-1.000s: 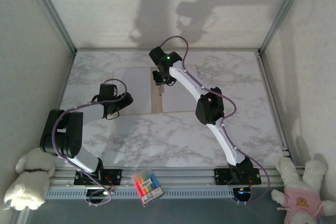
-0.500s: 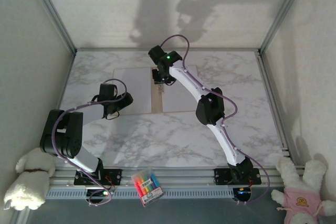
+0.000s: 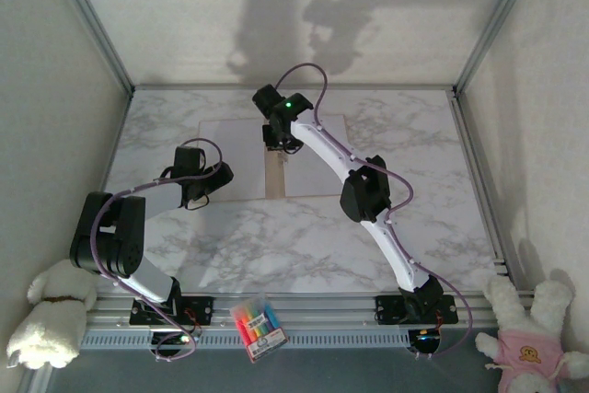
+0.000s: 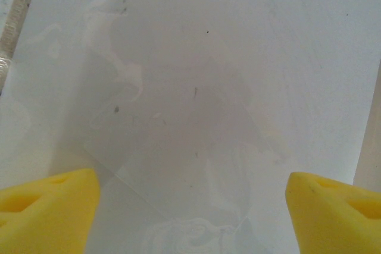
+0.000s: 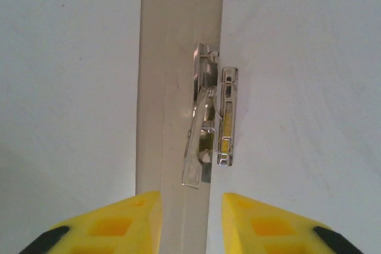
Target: Put the files into the folder
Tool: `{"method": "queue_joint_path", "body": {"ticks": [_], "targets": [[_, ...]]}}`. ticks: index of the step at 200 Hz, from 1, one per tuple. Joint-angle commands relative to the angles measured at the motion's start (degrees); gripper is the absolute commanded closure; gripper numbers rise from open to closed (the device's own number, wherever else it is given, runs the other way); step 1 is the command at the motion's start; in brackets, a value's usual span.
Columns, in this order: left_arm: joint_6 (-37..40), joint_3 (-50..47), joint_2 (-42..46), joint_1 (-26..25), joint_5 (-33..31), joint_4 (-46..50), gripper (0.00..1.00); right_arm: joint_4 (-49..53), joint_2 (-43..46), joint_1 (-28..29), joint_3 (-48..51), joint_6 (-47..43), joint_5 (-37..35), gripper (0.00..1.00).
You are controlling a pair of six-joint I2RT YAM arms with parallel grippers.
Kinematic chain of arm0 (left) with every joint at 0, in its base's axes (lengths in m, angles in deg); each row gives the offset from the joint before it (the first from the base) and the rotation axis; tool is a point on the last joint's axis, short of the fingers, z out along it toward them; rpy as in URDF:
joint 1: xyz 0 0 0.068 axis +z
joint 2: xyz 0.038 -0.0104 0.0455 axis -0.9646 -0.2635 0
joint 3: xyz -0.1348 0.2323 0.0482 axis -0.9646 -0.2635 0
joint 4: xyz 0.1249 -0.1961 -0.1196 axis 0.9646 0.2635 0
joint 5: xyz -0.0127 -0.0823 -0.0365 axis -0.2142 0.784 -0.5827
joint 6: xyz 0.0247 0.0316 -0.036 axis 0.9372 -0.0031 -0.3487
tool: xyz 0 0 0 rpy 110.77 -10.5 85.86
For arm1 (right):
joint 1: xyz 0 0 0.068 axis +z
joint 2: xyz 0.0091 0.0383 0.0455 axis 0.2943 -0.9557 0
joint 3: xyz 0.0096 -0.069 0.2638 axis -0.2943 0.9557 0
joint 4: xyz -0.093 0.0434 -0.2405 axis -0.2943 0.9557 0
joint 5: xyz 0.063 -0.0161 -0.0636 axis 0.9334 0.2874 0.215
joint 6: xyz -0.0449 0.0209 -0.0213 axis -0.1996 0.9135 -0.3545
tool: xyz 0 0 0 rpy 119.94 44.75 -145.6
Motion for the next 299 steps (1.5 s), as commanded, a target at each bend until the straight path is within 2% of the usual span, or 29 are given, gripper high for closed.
{"method": "queue_joint_path", "body": {"ticks": [1,255,299], "targets": [[0.0,-1.3,0.0,-0.4,1.1,4.8,0.17,1.1,-1.3,0.0,-1.4,1.3,-1.9,0.68],[0.3,-1.3,0.4,-0.4,1.0,5.3,0.17,0.6,-3.0,-0.1,0.5,2.9,0.4,0.86],[0.3,-1.2,0.4,-0.4,0.9,5.4,0.17,0.7,-2.9,-0.1,0.8,2.7,0.7,0.84]]}}
